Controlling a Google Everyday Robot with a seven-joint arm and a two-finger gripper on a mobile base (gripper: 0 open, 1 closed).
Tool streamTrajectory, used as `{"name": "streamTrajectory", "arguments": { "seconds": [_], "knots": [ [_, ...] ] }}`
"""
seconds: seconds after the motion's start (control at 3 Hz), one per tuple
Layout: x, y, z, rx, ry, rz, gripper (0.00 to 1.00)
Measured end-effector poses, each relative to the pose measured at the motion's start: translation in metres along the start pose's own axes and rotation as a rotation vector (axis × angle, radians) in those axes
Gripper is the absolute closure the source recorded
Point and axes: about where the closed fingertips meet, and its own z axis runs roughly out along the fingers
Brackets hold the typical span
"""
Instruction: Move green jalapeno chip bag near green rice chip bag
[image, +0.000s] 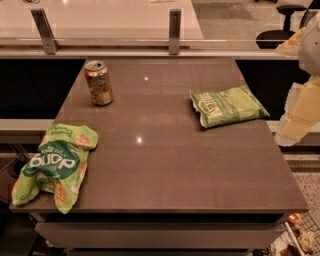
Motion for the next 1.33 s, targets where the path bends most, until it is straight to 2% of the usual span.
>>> {"name": "streamTrajectory", "arguments": {
  "seconds": [0.33,0.67,1.0,1.33],
  "knots": [
    [0.0,0.0,0.0,0.0,0.0,0.0,0.0],
    [0.003,-0.011,0.005,0.012,0.024,0.019,0.0],
    [0.008,-0.033,0.016,0.021,0.024,0.035,0.0],
    [0.013,-0.055,0.03,0.029,-0.01,0.047,0.0]
  ]
}}
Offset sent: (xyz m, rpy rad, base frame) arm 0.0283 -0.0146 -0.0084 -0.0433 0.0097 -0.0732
